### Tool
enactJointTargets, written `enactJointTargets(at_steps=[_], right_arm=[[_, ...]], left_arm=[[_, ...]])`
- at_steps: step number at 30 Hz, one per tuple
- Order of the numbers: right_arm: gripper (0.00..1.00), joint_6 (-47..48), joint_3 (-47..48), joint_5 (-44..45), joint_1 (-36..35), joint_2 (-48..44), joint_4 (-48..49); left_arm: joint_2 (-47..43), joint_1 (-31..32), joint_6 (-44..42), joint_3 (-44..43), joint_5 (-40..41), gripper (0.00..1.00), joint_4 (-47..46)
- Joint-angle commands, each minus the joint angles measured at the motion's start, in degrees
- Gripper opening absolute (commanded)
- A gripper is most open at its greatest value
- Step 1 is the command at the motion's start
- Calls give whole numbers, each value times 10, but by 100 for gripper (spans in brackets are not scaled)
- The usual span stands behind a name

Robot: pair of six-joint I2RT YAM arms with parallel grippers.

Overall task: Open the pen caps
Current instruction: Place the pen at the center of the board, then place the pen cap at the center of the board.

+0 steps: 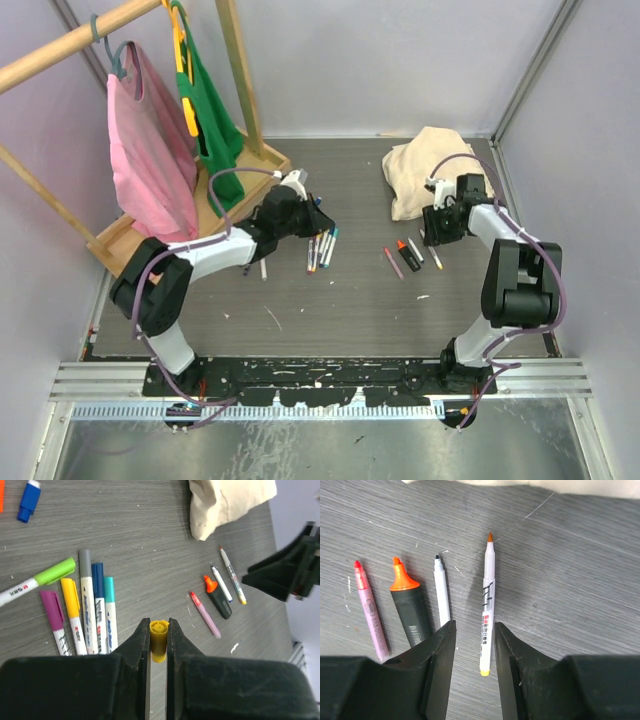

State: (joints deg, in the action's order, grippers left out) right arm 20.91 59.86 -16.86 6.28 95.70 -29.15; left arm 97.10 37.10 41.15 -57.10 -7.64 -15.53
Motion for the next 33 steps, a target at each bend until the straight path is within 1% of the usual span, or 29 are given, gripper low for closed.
enactJointTargets(at_steps=[1, 5, 9, 10, 12, 13, 18, 23, 28, 33], right_arm=[[43, 8, -3, -14, 4, -60, 18], [44, 14, -8, -15, 4, -89, 21], [44, 20, -15, -29, 7, -118, 22], [45, 22, -15, -33, 7, -124, 22], [45, 24, -18, -39, 8, -133, 22], [45, 25, -18, -42, 8, -137, 22], [45, 26, -22, -58, 11, -153, 21], [45, 30, -23, -68, 11, -163, 21], [45, 32, -24, -75, 11, -169, 21], [45, 34, -26, -79, 11, -170, 22]], left_arm=[[37, 19, -42, -99, 84, 0, 126], [97, 26, -77, -200, 144, 0, 228], [177, 26, -128, -308, 176, 0, 312], [208, 26, -145, -352, 182, 0, 340], [243, 26, -166, -415, 196, 0, 387], [270, 26, -176, -434, 204, 0, 407], [350, 25, -217, -565, 240, 0, 477], [422, 18, -237, -677, 244, 1, 533], [463, 11, -245, -738, 243, 5, 551], [477, 5, -243, -750, 246, 12, 549]])
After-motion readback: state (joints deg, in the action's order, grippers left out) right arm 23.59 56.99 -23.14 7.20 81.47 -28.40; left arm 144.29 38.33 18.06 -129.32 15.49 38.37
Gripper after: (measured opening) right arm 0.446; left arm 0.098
